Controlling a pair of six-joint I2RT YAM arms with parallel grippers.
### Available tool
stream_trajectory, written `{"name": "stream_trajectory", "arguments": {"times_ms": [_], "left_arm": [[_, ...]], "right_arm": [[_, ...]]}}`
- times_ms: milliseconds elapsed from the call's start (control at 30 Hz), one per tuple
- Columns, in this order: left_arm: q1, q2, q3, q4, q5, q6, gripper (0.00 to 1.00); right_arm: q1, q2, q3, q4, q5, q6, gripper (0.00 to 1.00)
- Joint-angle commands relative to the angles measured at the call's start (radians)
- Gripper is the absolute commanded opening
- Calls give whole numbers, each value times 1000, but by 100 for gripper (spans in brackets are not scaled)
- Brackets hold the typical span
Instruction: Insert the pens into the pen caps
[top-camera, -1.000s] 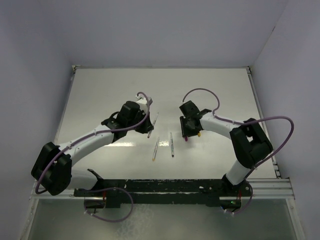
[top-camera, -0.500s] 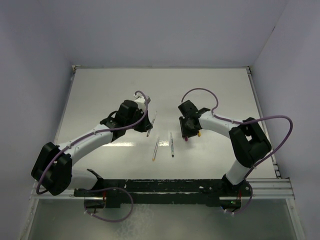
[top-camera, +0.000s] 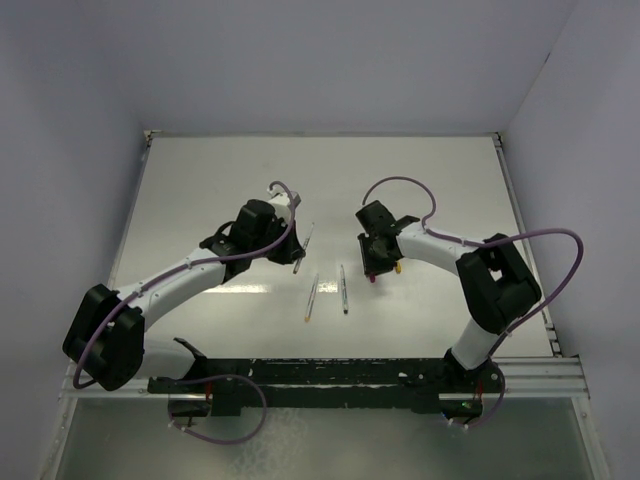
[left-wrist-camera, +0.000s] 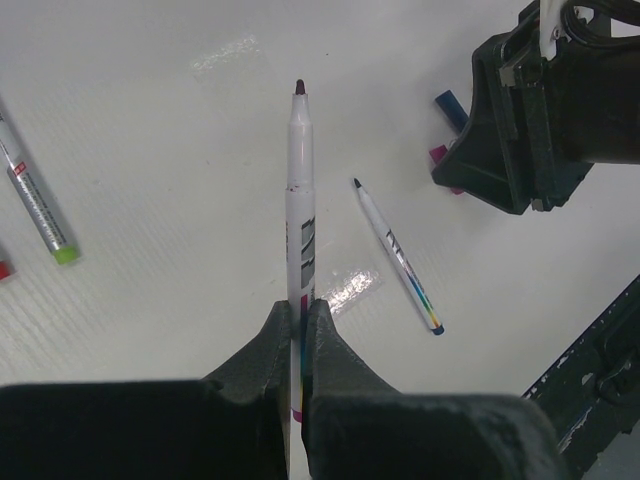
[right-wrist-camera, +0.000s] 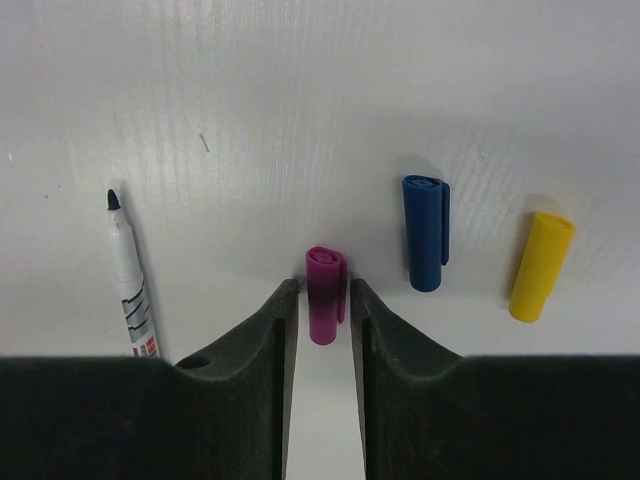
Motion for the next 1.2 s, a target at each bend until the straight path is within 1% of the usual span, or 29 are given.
{"name": "stream_trajectory", "arguments": {"times_ms": [0, 100, 300, 400, 433, 467, 500, 600, 733, 800, 967, 1167], "left_arm": [[9, -5, -6, 35, 7, 3, 0], [12, -4, -9, 36, 6, 4, 0], [14, -1, -7, 40, 6, 6, 0], [16, 1, -7, 40, 6, 9, 0], [16, 3, -8, 40, 6, 10, 0], [16, 5, -7, 40, 6, 12, 0], [16, 5, -7, 40, 6, 11, 0], [16, 8, -2, 38, 3, 13, 0], [17, 11, 18, 28, 2, 19, 0], [16, 13, 28, 25, 2, 23, 0], [16, -1, 46, 44, 12, 27, 0], [16, -35, 41, 193, 87, -4, 0]], "right_arm": [[7, -1, 12, -37, 2, 9, 30], [6, 4, 11, -43, 5, 4, 29], [8, 38, 11, -56, 2, 3, 22], [7, 43, 12, -65, 3, -1, 14], [8, 43, 12, -66, 4, -3, 10], [8, 42, 12, -68, 7, -5, 4], [8, 39, 12, -67, 9, -8, 0], [8, 30, 31, -62, 12, -18, 0], [8, 12, 127, -79, 32, -24, 0], [8, -16, 184, -68, -2, -28, 0], [7, -100, 291, 13, 19, -68, 0], [-27, -223, 290, 192, 17, -89, 0]]}}
